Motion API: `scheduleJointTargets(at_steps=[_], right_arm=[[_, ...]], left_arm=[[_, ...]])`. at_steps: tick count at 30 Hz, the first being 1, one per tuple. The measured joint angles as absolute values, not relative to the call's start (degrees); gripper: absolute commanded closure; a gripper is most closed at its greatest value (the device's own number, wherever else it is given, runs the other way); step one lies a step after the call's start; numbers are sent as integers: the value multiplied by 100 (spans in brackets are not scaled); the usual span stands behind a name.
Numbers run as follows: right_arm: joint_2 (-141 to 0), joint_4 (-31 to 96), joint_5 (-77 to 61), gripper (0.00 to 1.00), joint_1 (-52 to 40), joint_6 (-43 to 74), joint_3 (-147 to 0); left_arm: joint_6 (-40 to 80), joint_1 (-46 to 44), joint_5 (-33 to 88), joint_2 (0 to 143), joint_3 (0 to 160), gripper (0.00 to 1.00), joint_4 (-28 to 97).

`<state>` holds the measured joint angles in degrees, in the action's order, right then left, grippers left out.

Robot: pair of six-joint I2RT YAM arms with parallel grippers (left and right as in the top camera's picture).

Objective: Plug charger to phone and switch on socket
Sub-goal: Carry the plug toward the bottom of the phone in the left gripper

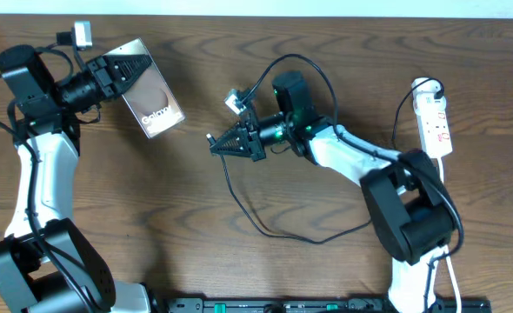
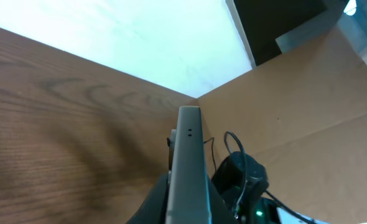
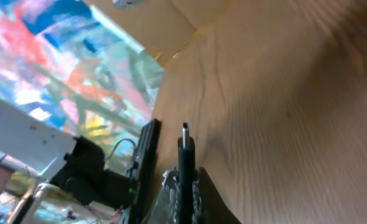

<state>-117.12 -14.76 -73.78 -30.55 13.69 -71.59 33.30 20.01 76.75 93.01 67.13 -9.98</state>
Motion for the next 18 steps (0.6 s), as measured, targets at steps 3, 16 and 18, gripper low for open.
scheduleJointTargets(at_steps=[3, 16, 18], right_arm=[[-12208, -2698, -7972, 99, -3033, 2016, -7157], [-12324, -4818, -8499, 99, -3151, 3483, -7150], [-12326, -5295, -8525, 99, -3146, 3787, -7153]], left_arm=[[3454, 1920, 7719, 9301, 6713, 93, -1046], [3483, 1372, 7612, 9301, 6713, 93, -1616], [3494, 1275, 7561, 9301, 6713, 93, -1704]])
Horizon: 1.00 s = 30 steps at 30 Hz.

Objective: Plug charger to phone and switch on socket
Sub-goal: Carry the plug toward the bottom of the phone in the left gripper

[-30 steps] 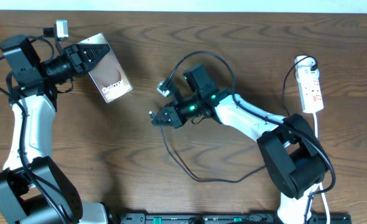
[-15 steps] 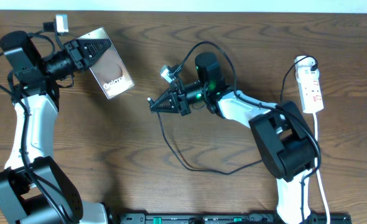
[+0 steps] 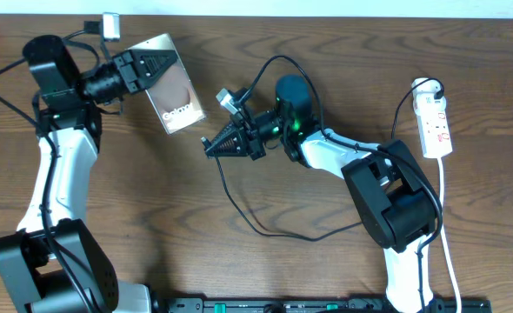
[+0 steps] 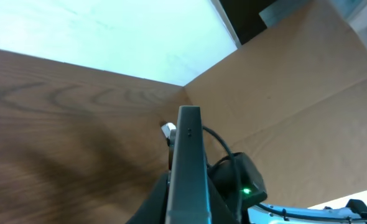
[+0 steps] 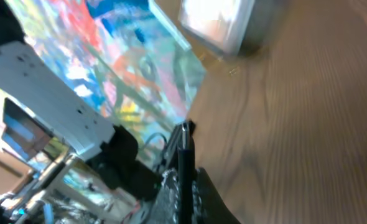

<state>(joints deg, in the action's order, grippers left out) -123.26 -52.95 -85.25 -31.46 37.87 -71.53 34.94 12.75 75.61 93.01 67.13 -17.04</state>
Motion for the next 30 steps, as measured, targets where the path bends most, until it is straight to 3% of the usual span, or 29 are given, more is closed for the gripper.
scheduleJointTargets(at_steps=[8, 30], right_arm=[[-12328, -6047, -8552, 99, -3146, 4678, -7153], [-12328, -6189, -8508, 99, -3057, 4799, -7153]], left_arm=[[3756, 1096, 7415, 9301, 6713, 92, -1909], [3883, 812, 7413, 9301, 6713, 92, -1909]])
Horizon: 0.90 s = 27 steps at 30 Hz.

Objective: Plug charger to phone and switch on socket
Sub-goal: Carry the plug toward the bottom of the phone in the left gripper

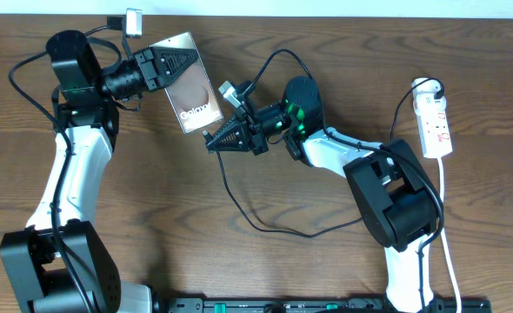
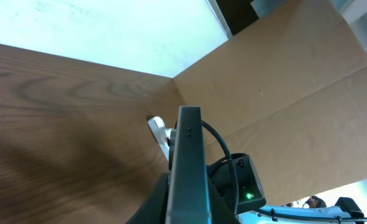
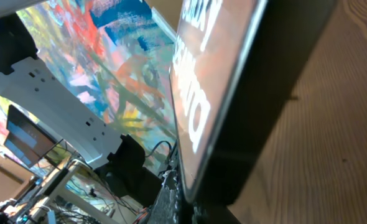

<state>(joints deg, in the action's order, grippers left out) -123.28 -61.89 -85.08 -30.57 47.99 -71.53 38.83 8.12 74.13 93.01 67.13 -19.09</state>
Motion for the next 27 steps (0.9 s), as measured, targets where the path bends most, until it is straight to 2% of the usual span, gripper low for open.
scheduleJointTargets(at_steps=[27], right_arm=[[-12328, -6377, -8532, 99, -2991, 4904, -7153]], left_arm=[[3723, 812, 7682, 9301, 6713, 93, -1903]])
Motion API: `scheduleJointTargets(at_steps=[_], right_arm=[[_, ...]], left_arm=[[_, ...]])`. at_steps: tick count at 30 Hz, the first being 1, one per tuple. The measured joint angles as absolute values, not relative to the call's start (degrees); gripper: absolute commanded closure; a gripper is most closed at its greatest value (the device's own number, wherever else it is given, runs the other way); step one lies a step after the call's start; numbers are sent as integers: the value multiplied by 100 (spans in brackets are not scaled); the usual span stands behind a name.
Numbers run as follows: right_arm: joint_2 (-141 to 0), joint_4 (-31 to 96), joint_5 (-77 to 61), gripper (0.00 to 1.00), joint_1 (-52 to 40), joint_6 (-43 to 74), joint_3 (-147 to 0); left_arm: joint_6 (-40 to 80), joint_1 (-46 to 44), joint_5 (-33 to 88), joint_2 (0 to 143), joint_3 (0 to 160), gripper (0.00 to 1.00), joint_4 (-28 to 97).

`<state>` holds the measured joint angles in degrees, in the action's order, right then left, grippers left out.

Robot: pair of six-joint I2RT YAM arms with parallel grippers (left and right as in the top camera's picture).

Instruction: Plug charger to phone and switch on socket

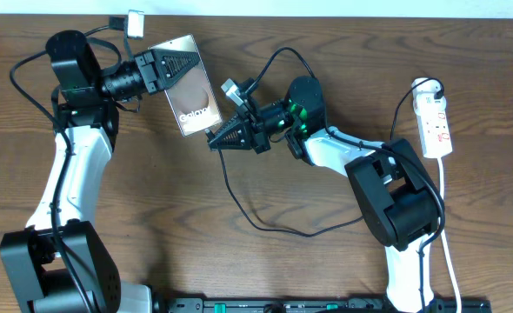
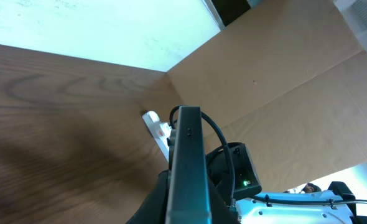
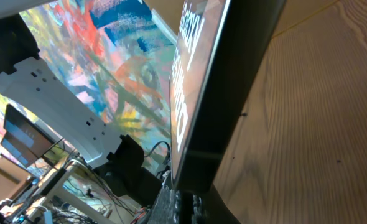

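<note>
My left gripper (image 1: 165, 68) is shut on the phone (image 1: 190, 83), a rose-gold handset held up off the table; in the left wrist view its edge (image 2: 187, 155) stands upright between the fingers. My right gripper (image 1: 216, 141) is shut on the black charger plug, its tip at the phone's lower end. In the right wrist view the phone's end (image 3: 233, 93) fills the frame right over the plug, which is hidden there. The black charger cable (image 1: 248, 213) loops over the table. The white socket strip (image 1: 434, 122) lies at the far right.
The wooden table (image 1: 152, 235) carries only the cable loop and the socket strip with its white lead (image 1: 448, 252) running to the front right. Cardboard walls (image 2: 283, 81) stand behind the table.
The phone and the plug stand almost where they were. In the right wrist view the phone's end sits a little lower over the plug, hiding its tip.
At first the phone was held at the far left and the plug well apart from it. Then both arms stood closer together, with the phone nearer the middle. After that the plug tip met the phone's lower end, where it remains.
</note>
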<state>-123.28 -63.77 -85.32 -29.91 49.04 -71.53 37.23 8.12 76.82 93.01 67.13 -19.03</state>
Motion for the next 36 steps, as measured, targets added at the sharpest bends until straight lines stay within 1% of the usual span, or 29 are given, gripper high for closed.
scheduleJointTargets(at_steps=[14, 21, 27, 33, 36], right_arm=[[-12328, -6381, -8514, 99, -2991, 4904, -7153], [-12328, -6375, -8665, 99, -2991, 4917, -7153], [-12328, -6375, -8694, 99, -2991, 4947, -7153], [-12337, -6744, -8648, 99, -2991, 5341, -7148], [-12339, -7017, -8499, 99, -2974, 5723, -7109]], left_arm=[[3599, 801, 7612, 9301, 6713, 92, -1890], [3599, 572, 7585, 9378, 6713, 93, -1918], [3599, 552, 7588, 9386, 6713, 93, -1918], [3623, 552, 7531, 9386, 6724, 93, -1964], [3675, 552, 7343, 9386, 6742, 93, -1994]])
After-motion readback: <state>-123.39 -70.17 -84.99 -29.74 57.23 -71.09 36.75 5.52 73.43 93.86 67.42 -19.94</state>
